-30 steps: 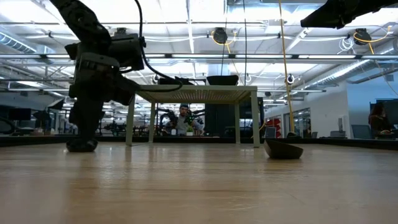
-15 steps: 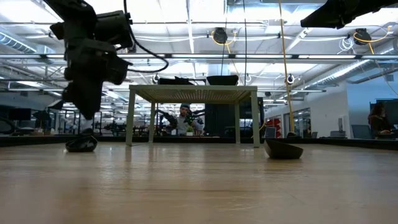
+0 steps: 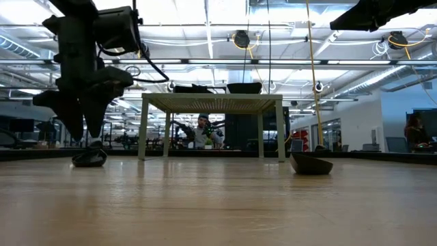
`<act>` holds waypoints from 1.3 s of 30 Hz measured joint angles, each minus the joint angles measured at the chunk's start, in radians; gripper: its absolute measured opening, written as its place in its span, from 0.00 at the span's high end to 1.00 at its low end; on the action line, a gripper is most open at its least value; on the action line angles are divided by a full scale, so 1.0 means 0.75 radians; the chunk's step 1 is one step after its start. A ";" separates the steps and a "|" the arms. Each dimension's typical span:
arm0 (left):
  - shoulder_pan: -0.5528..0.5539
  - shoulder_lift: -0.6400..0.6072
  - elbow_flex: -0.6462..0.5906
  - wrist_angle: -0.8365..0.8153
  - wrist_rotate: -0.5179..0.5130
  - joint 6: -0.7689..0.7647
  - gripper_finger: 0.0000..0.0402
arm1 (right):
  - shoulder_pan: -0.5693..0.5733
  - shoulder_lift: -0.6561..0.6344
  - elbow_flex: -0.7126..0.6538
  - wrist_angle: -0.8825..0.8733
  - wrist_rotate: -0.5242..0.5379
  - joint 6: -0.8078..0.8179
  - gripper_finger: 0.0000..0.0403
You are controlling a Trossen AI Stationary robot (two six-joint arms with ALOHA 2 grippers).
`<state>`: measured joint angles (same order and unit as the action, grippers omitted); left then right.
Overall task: Pick & Place Mini shaped plates
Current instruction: Move the black drop shaped plate near the shelf
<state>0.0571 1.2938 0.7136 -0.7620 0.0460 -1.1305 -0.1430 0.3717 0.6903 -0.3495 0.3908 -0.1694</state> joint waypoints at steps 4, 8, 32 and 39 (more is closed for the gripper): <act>-0.046 0.048 0.001 0.004 -0.008 0.000 0.54 | 0.000 -0.001 0.000 0.000 0.000 0.000 0.71; -0.084 0.079 0.001 0.005 0.022 0.020 0.54 | 0.000 -0.001 0.000 0.000 0.000 0.000 0.71; -0.184 0.226 0.000 0.089 0.079 0.021 0.54 | 0.000 -0.001 0.000 0.000 0.000 0.000 0.71; -0.186 0.231 -0.002 0.233 0.060 -0.005 0.54 | 0.000 -0.001 0.000 0.000 0.000 0.000 0.71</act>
<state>-0.0826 1.4667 0.7124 -0.5872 0.0910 -1.1343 -0.1432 0.3714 0.6903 -0.3492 0.3911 -0.1695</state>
